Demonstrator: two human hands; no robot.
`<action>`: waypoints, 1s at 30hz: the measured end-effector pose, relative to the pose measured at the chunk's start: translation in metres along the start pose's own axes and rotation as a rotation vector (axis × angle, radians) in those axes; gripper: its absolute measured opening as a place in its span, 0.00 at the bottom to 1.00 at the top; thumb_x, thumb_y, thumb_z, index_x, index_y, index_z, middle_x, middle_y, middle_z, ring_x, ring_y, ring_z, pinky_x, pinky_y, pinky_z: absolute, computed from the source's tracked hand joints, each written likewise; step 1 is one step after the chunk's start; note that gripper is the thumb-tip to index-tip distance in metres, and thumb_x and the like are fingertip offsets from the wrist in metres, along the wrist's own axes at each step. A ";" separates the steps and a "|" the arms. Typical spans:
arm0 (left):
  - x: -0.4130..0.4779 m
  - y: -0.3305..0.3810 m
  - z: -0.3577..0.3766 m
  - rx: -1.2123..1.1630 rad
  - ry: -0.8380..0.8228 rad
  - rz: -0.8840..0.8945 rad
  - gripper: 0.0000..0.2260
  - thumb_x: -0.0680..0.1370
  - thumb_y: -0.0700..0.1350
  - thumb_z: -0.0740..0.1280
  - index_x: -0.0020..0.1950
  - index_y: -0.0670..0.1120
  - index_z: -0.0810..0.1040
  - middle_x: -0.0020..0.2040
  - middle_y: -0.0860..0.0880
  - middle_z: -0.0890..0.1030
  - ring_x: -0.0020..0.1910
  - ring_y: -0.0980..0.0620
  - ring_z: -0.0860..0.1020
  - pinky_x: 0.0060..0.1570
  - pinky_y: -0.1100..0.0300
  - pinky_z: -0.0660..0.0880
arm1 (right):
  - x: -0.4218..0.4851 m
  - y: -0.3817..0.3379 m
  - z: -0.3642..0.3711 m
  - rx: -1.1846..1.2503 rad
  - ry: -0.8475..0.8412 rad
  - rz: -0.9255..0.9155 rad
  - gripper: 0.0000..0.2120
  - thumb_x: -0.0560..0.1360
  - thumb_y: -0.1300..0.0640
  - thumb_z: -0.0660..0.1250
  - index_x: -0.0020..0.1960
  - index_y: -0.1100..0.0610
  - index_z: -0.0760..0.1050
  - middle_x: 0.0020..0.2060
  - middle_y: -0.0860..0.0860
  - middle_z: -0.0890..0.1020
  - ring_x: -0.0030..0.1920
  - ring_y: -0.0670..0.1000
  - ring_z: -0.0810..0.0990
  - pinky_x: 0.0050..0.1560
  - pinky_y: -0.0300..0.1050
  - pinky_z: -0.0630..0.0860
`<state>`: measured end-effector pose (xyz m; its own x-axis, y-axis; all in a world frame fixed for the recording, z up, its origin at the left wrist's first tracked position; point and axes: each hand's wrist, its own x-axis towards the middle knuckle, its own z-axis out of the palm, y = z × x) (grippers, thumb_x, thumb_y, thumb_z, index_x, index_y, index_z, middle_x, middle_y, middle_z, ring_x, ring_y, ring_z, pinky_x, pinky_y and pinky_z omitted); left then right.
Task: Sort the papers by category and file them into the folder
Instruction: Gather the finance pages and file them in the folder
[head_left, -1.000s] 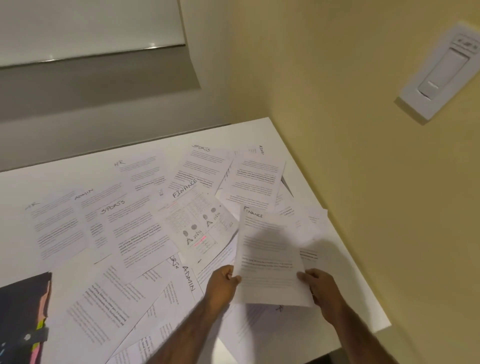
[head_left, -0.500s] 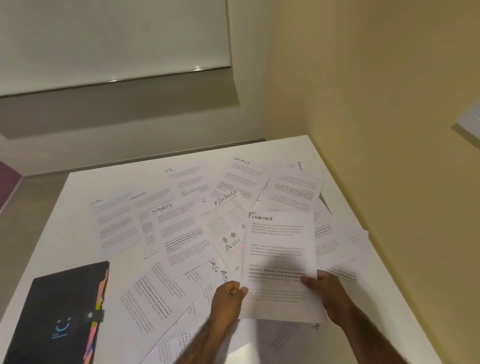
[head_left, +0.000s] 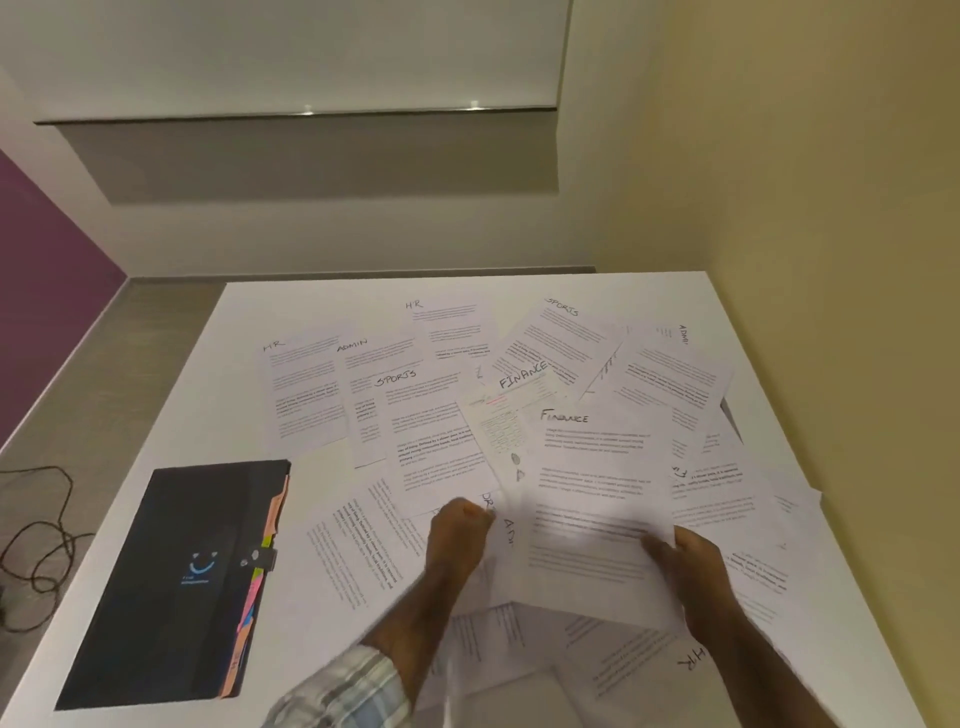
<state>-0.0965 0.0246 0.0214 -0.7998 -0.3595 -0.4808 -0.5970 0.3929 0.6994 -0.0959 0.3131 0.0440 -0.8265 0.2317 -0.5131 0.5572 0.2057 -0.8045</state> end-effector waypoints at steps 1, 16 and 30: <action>0.006 0.007 0.002 0.054 0.016 0.013 0.11 0.77 0.51 0.71 0.38 0.47 0.77 0.38 0.53 0.81 0.39 0.52 0.81 0.40 0.58 0.78 | -0.001 0.004 -0.004 0.002 0.020 -0.003 0.05 0.78 0.60 0.70 0.51 0.58 0.84 0.45 0.55 0.87 0.45 0.59 0.85 0.46 0.55 0.83; 0.086 0.062 0.072 0.402 0.192 -0.121 0.30 0.74 0.57 0.75 0.65 0.40 0.70 0.61 0.41 0.74 0.60 0.41 0.77 0.53 0.48 0.78 | 0.004 0.025 -0.076 0.165 0.150 0.103 0.08 0.76 0.69 0.71 0.54 0.63 0.83 0.48 0.56 0.88 0.47 0.57 0.86 0.54 0.47 0.79; 0.063 0.071 0.063 0.058 0.060 0.166 0.04 0.83 0.45 0.57 0.49 0.51 0.69 0.45 0.51 0.80 0.40 0.55 0.80 0.35 0.59 0.78 | 0.014 0.017 -0.080 -0.069 0.114 0.010 0.04 0.78 0.60 0.70 0.47 0.57 0.84 0.44 0.54 0.87 0.45 0.59 0.84 0.51 0.58 0.82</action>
<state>-0.1934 0.0827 0.0072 -0.8835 -0.3345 -0.3280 -0.4613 0.4985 0.7340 -0.0918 0.3956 0.0471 -0.8083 0.3402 -0.4804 0.5729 0.2667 -0.7750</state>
